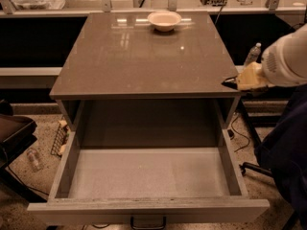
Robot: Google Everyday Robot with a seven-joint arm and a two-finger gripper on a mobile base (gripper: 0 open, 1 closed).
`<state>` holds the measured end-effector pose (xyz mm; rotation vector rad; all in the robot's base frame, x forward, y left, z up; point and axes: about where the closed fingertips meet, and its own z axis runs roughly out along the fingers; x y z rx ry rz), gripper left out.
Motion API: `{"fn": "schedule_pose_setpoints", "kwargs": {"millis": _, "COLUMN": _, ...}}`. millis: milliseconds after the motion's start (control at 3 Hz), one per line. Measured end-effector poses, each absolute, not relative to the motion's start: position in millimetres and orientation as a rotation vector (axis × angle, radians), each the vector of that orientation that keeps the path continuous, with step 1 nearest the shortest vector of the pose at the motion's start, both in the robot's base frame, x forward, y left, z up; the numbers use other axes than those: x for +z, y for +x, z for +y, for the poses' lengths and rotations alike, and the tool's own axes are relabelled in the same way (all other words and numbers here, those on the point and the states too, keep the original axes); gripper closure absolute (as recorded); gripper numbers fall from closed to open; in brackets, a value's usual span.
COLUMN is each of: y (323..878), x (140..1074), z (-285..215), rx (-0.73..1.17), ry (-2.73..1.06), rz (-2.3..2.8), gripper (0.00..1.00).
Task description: Place rxbar chocolate into top drawer
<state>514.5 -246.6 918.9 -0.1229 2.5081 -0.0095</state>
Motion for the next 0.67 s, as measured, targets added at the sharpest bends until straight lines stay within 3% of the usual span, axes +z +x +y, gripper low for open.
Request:
{"fn": "schedule_pose_setpoints", "kwargs": {"millis": 333, "y": 481, "x": 901, "z": -220, "rx": 0.108, "ry": -0.338, "rz": 2.519, "gripper": 1.0}}
{"fn": "schedule_pose_setpoints", "kwargs": {"millis": 667, "y": 494, "x": 866, "z": -182, "rx": 0.3, "ry": -0.478, "rz": 2.519, "gripper": 1.0}}
